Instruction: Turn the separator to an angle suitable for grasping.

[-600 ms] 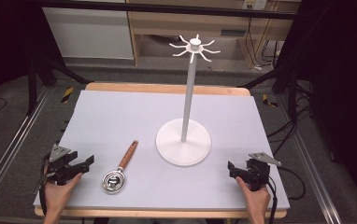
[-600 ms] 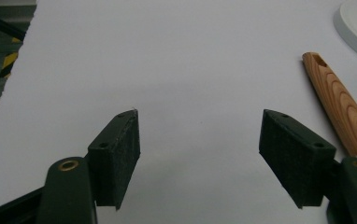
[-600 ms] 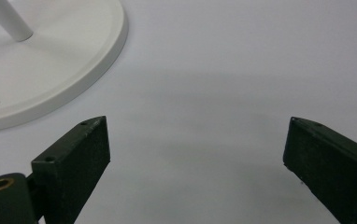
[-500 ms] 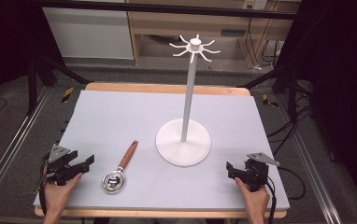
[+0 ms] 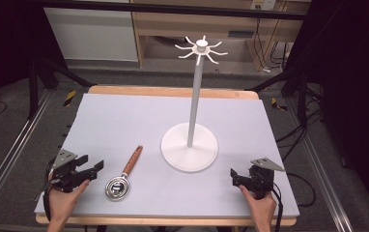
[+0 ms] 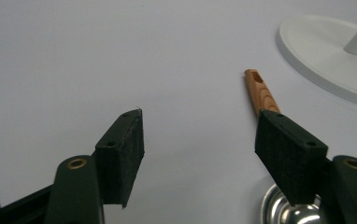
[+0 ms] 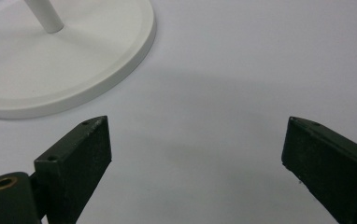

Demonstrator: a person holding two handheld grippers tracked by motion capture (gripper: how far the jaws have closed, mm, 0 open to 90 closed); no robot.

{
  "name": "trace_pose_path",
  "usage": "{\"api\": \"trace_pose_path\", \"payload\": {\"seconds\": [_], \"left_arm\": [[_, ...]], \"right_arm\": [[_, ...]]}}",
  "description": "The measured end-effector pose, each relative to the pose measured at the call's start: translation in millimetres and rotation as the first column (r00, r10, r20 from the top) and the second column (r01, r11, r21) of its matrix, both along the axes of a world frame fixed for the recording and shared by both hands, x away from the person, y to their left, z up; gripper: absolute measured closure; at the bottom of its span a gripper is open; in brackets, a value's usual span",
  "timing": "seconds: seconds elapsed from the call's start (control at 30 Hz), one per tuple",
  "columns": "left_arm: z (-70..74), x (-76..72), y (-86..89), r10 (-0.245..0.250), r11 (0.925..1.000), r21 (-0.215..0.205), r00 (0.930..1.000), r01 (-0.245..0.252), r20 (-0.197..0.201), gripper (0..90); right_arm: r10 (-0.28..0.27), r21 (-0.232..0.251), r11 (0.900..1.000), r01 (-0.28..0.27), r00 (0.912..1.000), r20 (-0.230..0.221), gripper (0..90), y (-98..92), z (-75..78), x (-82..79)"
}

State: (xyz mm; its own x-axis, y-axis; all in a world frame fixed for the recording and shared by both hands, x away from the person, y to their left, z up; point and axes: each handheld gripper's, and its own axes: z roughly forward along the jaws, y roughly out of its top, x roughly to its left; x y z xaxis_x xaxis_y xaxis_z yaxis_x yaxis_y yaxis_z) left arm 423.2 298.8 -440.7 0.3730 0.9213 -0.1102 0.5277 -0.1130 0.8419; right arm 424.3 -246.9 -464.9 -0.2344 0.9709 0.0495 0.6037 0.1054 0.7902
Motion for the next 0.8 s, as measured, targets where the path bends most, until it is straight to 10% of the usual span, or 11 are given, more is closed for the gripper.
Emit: {"api": "trace_pose_path", "payload": {"seconds": [0.8], "left_arm": [[28.8, 18.9, -43.6, -0.118, 0.9916, 0.050, 0.9929, 0.119, -0.018, 38.6]], "right_arm": [[-0.010, -0.026, 1.000, 0.010, 0.9999, 0.001, 9.2, -4.3, 1.7, -5.9]]}}
